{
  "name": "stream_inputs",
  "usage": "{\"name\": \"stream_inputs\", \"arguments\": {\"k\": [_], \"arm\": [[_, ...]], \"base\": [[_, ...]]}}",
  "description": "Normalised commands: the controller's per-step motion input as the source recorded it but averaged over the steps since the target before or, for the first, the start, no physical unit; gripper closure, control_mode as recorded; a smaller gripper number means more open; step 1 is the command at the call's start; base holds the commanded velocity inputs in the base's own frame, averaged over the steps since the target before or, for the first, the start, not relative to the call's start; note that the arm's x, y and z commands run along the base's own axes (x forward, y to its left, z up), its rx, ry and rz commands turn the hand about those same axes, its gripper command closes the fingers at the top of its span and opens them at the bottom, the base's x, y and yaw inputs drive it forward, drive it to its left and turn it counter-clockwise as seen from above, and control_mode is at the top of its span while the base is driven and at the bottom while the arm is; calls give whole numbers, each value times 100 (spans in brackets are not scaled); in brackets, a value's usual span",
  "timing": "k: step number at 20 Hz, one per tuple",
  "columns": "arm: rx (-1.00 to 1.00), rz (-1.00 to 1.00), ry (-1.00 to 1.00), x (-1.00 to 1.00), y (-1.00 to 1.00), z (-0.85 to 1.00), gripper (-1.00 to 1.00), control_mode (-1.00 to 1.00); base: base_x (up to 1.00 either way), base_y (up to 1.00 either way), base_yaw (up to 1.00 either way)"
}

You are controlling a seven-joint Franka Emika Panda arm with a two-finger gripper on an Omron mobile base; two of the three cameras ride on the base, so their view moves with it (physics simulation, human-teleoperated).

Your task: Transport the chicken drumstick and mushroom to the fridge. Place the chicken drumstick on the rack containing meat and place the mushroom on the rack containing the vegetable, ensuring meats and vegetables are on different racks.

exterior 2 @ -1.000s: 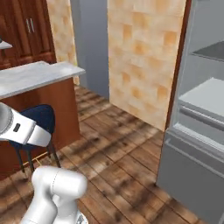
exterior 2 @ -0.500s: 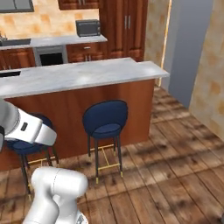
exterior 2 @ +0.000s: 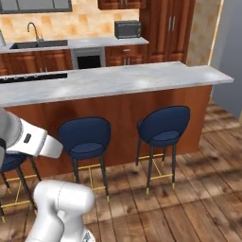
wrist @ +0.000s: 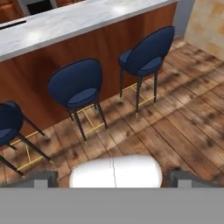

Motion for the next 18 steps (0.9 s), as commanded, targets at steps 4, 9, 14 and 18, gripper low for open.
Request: {"name": "stream_inputs", "arguments": {"k": [4,9,14,18], "arm": [[0,0,0,0,0,0,-100,100],[0,0,0,0,0,0,-100,100],[0,0,0,0,0,0,-100,100],[0,0,0,0,0,0,-100,100]], "base": [[1,100,0],[-16,100,21],[-29,100,35],[9,100,25]]}}
